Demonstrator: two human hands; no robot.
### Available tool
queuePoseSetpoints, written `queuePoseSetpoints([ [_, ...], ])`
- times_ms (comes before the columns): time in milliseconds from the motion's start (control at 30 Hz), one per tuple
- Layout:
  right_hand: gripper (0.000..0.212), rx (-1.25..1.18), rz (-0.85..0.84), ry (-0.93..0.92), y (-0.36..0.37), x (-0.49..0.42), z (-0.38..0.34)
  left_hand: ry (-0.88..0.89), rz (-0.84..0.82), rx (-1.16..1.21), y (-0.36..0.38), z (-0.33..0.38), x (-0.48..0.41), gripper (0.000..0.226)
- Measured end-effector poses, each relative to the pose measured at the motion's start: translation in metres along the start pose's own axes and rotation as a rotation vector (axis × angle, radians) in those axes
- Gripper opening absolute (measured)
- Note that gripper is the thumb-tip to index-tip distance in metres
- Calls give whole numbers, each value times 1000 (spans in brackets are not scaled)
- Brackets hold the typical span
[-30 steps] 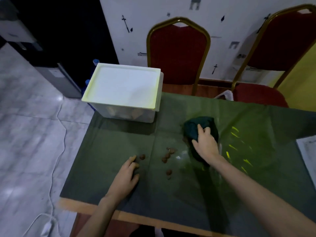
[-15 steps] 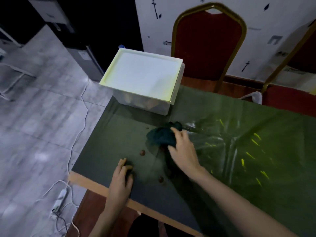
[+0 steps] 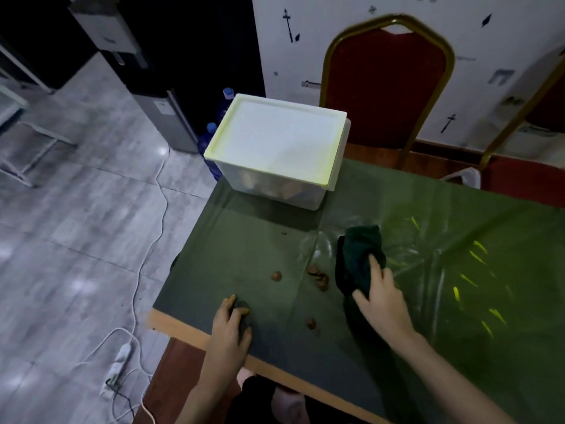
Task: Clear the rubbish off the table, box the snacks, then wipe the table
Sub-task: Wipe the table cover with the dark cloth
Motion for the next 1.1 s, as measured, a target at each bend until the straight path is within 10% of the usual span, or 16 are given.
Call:
queuePoseSetpoints([
  [567, 76, -204, -37, 259, 82, -2, -127, 369, -29, -246, -41, -60, -33, 49],
  [1100, 50, -177, 579, 312, -17, -23, -142, 647, -88, -212, -86, -67, -55, 37],
])
Point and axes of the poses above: each hand's wrist, its own x-axis away from the middle knuckle, its own y-axis out of the palm, z = x × y, the point moved 10 cm from there along -x, towards the middle knuckle, and after that the axes turned 14 degrees about -y, right-handed, at the moved point
